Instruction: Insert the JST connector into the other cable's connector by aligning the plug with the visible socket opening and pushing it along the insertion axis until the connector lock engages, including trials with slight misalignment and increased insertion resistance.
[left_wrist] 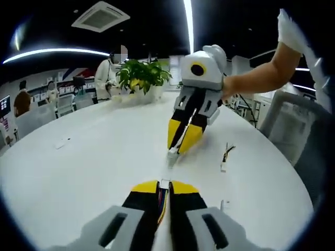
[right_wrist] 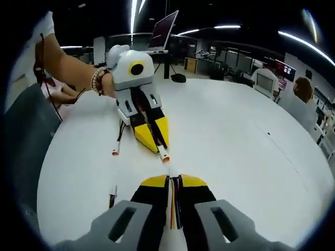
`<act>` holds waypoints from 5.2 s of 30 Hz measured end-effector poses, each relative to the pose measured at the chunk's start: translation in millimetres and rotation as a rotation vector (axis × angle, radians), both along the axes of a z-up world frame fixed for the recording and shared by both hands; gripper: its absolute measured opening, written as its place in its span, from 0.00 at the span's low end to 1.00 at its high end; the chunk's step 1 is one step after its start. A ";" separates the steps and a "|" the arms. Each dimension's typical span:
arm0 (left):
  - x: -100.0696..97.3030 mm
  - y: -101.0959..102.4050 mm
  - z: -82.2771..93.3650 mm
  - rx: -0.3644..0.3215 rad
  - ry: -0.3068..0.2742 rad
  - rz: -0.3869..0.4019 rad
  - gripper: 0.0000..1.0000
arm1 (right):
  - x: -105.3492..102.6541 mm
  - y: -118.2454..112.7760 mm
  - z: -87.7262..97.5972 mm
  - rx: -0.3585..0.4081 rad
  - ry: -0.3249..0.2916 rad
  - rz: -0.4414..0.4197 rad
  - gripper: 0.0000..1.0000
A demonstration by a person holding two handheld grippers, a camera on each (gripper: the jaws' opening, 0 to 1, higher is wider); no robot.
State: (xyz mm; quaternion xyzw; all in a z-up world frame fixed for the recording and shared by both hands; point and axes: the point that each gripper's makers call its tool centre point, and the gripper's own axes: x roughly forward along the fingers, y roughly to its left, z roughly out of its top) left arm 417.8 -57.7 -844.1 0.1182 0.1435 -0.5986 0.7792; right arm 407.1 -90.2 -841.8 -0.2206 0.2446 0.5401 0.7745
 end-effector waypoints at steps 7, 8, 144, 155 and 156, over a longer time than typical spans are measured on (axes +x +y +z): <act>-6.3 -3.0 1.5 -0.002 -0.005 -0.036 0.01 | -2.8 12.4 -4.6 -0.033 -0.005 0.065 0.04; -6.1 -3.2 1.5 -0.002 -0.007 -0.034 0.01 | -2.6 13.0 -5.5 -0.036 -0.005 0.067 0.04; -49.2 33.7 134.5 -0.309 0.032 0.237 0.38 | -55.9 1.6 91.5 0.217 -0.102 -0.165 0.22; -81.1 35.0 151.5 -0.278 0.007 0.302 0.52 | -70.4 4.6 117.8 0.338 -0.128 -0.192 0.29; -82.7 37.2 150.8 -0.265 0.007 0.314 0.53 | -70.3 4.7 119.8 0.360 -0.127 -0.196 0.30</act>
